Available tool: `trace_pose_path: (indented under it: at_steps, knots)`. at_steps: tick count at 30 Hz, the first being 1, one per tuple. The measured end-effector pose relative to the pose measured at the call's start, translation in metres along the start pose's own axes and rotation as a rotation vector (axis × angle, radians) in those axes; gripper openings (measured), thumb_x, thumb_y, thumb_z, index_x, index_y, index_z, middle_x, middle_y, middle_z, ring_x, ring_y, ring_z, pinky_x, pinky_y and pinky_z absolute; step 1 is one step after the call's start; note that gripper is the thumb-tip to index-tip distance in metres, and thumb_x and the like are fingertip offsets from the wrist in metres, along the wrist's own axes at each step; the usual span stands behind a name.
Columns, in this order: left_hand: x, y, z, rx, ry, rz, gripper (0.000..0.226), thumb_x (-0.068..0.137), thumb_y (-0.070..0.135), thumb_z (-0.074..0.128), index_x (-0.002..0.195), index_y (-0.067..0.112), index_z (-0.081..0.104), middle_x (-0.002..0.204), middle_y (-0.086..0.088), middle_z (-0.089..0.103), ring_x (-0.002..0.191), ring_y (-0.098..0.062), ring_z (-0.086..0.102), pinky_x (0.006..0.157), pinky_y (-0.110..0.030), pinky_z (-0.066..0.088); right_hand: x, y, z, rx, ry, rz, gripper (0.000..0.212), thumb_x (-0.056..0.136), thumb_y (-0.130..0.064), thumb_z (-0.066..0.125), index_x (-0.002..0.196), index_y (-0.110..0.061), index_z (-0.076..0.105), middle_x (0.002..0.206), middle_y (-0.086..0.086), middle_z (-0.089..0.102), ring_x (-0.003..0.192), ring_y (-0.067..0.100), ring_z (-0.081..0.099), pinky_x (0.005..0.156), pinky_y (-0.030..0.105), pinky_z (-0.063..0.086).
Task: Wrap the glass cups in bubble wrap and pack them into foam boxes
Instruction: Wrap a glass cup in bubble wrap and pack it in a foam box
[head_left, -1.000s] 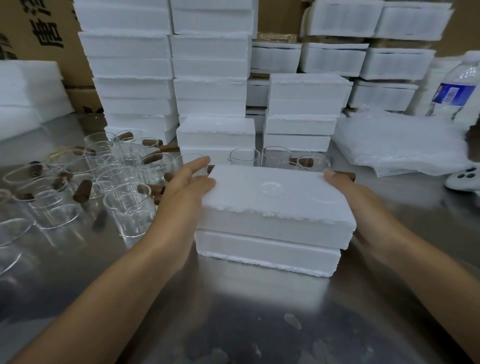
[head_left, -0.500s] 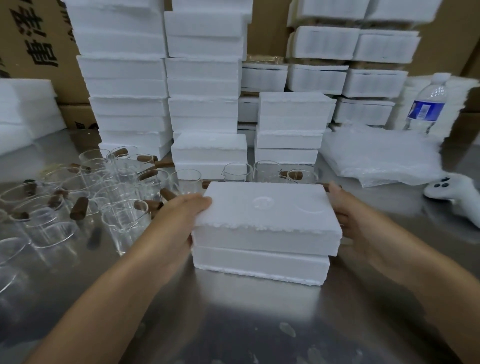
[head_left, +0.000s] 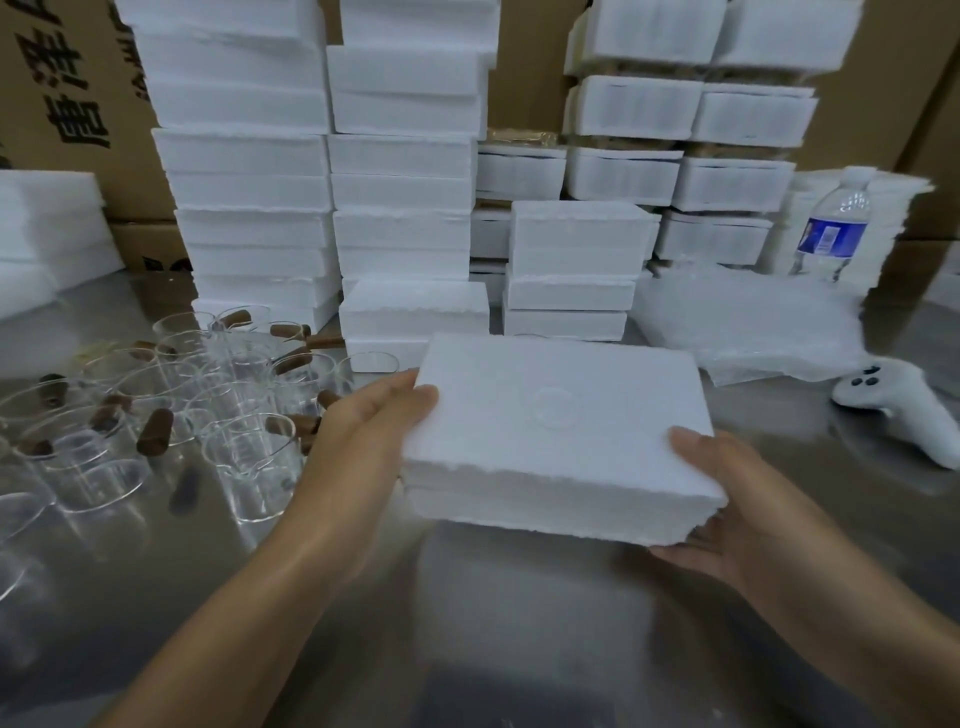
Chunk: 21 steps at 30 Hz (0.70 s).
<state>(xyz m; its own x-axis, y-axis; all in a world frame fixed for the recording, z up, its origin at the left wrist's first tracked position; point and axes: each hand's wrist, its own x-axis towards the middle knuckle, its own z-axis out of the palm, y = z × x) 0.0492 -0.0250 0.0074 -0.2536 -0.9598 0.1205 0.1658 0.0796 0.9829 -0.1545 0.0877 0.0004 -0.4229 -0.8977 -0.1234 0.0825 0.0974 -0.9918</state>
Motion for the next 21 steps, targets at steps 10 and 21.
trace_pose_path:
  at_steps: [10,21]
  knots:
    - [-0.005,-0.003,0.004,-0.06,0.033,0.035,0.014,0.091,0.021,0.057,0.1,0.026,0.066,0.073,0.018,0.072,0.054,0.008,0.061,0.041,-0.006,0.039,0.008,-0.003,0.003,0.052,-0.033,0.041,0.067,0.058,-0.052,0.062,0.118,-0.023,0.057,0.109,0.007,0.07,0.093,0.026,0.069,0.08,0.044,0.054]
    - [0.006,-0.01,0.003,-0.287,0.018,0.052,0.047,0.07,0.035,0.061,0.115,0.02,0.064,0.101,0.005,0.074,0.09,-0.009,0.07,0.066,-0.017,0.053,0.025,-0.034,0.009,-0.022,-0.057,-0.149,0.046,0.057,-0.052,0.062,0.098,-0.031,0.066,0.115,0.008,0.065,0.106,0.025,0.061,0.088,0.042,0.05]
